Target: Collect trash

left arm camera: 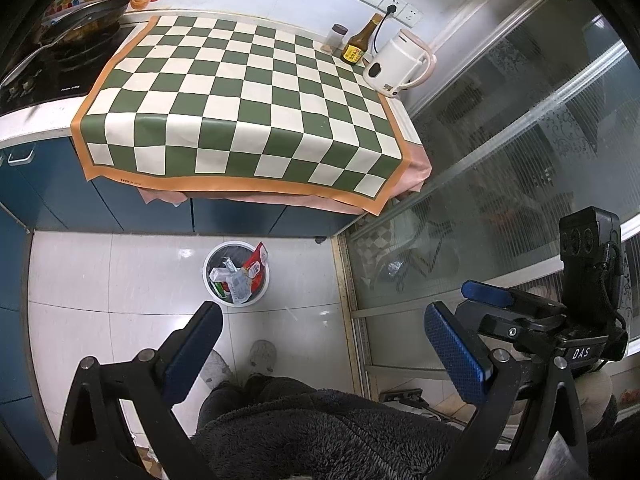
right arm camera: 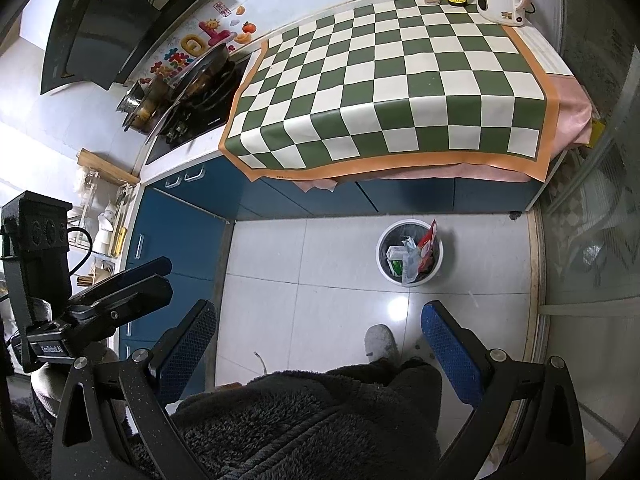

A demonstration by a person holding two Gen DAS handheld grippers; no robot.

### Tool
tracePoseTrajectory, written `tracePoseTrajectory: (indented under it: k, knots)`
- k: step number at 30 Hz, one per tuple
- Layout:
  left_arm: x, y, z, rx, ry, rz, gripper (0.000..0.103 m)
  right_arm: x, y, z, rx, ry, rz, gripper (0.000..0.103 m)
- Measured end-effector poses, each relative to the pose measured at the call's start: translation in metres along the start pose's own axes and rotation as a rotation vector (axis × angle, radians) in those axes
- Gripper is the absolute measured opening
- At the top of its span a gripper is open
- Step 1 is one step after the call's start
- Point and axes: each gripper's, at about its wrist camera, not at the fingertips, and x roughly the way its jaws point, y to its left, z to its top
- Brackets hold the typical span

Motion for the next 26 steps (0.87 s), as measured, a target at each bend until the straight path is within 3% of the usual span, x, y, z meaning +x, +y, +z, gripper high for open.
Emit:
tracePoseTrajectory:
  k: [26]
  knots:
    - [0.0006, -0.0061, -0.0012, 0.020, -0.002, -0.002, 0.103, -0.0052, 0.0017, -0.0014, 0.017, -0.014, 0.003, 0.103]
